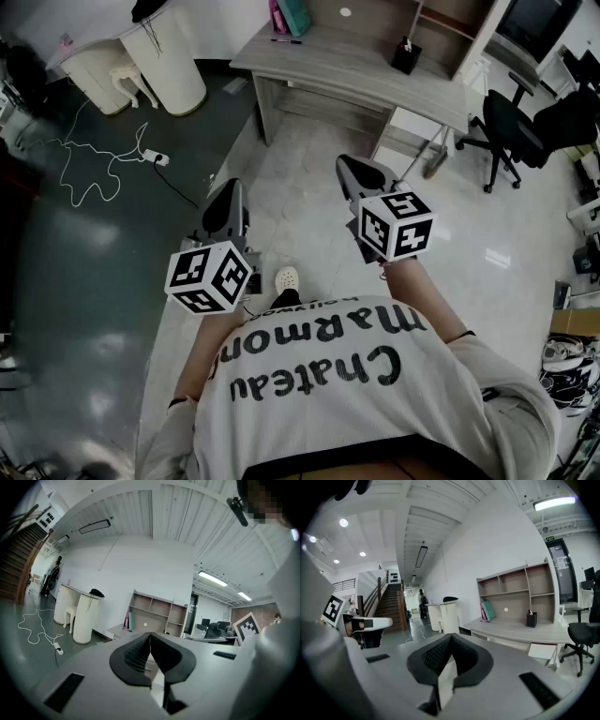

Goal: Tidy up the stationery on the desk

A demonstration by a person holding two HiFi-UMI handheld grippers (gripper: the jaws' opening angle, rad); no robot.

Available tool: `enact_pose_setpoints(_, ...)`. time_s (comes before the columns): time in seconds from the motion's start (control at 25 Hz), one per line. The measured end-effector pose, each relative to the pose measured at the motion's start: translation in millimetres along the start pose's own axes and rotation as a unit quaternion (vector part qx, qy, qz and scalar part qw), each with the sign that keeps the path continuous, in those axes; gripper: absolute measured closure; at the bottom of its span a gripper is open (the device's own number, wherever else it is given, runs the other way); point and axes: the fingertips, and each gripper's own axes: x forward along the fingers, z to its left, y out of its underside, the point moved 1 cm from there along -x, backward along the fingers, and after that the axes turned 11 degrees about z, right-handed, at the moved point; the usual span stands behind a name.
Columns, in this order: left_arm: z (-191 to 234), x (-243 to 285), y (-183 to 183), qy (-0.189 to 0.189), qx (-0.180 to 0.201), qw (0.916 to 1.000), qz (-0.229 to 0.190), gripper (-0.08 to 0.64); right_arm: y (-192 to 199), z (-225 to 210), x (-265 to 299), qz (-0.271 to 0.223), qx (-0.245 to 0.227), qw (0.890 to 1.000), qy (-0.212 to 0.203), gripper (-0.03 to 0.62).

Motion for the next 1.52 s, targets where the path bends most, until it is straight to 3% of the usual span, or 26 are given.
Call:
enact_pose_setpoints(0.24, 10, 11, -1, 0.001, -0.008, 1.0, 0.003, 0.545, 1, -5, 11, 0.007, 0.006, 1.0, 0.003, 0.577)
enact_pose_setpoints(0.48, 15, 44, -13, 0.028, -0.007, 0.9996, 0.007, 0.545, -4, -27, 27, 0.012, 0.022, 0.999, 0.02, 0.577)
enact_pose_setpoints(1.04, 53, 125, -72, 0.1, 0.005, 0.995, 0.004, 0.545, -72, -44, 86, -0.047, 0.052, 0.997, 0.025, 0.577)
enact_pose_setpoints(1.36, 84, 146, -86, 0.129, 0.002, 0.9916, 0.007, 0.545, -73, -42, 118, -0.017, 0.05, 0.997, 0.054, 0.577)
enact_pose_setpoints(1.52, 83, 156, -81, 0.144, 0.018, 0.9892, 0.019, 0.545, -67, -49, 126, -0.004, 0.062, 0.996, 0.062, 0.577)
